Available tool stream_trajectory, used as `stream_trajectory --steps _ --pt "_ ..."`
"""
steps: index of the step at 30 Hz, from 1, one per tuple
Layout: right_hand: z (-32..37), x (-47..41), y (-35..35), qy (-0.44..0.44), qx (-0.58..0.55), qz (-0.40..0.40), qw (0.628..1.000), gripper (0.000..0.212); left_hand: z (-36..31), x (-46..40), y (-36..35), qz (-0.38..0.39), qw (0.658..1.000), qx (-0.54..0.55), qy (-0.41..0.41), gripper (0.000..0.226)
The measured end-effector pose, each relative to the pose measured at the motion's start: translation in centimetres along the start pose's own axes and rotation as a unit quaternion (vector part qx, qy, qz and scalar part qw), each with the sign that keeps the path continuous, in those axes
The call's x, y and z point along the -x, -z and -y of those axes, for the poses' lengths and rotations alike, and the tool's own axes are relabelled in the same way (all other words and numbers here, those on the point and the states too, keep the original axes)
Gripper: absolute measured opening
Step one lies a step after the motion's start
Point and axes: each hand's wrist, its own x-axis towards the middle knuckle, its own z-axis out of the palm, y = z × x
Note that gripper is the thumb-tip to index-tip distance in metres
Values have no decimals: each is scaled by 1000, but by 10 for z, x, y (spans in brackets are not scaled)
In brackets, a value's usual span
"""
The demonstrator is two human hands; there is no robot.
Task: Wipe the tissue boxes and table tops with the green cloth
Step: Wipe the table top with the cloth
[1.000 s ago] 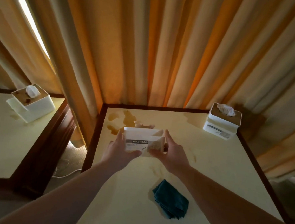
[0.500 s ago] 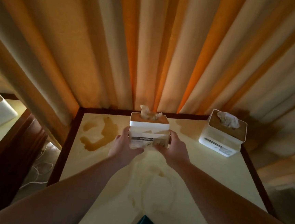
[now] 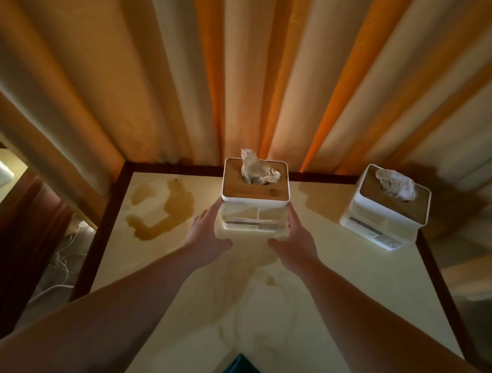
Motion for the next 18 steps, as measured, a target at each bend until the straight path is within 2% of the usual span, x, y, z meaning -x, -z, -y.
stream_trajectory --steps 4,8,18 --pt "-6 37 -7 -11 22 -20 999 104 10 34 0 2 999 -50 -5 98" --pt "-30 90 -25 29 51 -46 997 89 38 93 -10 -18 997 -66 -43 81" --pt "-57 211 -67 123 171 -22 977 61 99 206 -25 14 981 -135 -139 62"
